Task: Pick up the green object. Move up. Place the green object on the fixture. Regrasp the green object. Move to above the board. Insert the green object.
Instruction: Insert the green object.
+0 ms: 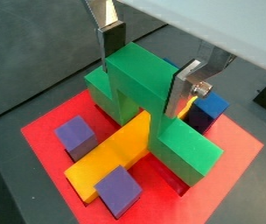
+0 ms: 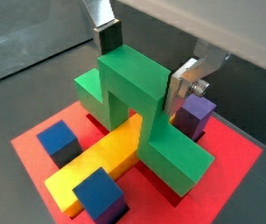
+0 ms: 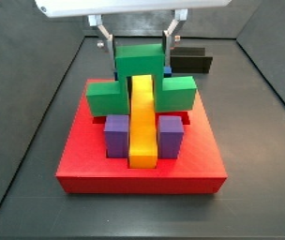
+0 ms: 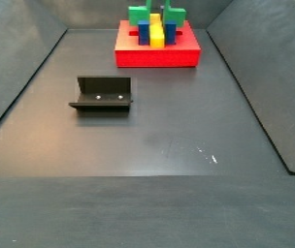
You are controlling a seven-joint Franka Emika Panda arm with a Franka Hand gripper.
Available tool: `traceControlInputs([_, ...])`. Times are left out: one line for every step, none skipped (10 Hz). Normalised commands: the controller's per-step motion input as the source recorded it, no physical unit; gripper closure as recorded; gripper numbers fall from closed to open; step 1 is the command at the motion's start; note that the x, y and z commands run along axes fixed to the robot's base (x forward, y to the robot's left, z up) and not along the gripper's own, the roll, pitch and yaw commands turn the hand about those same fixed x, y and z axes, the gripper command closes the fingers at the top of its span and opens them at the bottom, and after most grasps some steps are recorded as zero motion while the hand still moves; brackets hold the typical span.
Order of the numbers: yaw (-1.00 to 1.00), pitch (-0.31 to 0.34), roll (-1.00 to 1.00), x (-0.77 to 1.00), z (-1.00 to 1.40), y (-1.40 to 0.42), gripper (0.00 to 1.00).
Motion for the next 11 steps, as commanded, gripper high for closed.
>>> traceControlInputs([-0.07, 0.011, -0.02, 0.09, -0.04, -0.11, 1.0])
traceControlInputs([-0.06, 0.027, 0.08, 0.2, -0.11, -0.11, 1.0])
traceControlInputs([-0.06, 0.066, 0.19, 0.12, -0.18, -0.11, 1.0])
traceControlInputs([-0.05, 0.083, 0.19, 0.2, -0.16, 0.0, 1.0])
traceControlInputs([-0.05, 0.084, 0.25, 0.41, -0.3, 0.0, 1.0])
traceControlInputs([-0.05, 0.074, 0.25, 0.35, -0.31, 0.0, 1.0])
traceControlInputs([-0.04, 0.101, 0.17, 0.19, -0.13, 0.0, 1.0])
traceControlInputs([-0.03, 0.07, 0.07, 0.05, -0.06, 0.0, 1.0])
traceControlInputs([-0.01, 0.046, 0.0, 0.07, -0.03, -0.01, 1.0])
traceControlInputs([-0.04, 0.044, 0.0, 0.08, -0.06, 0.0, 1.0])
traceControlInputs([-0.1, 0.044, 0.0, 0.01, -0.09, 0.0, 1.0])
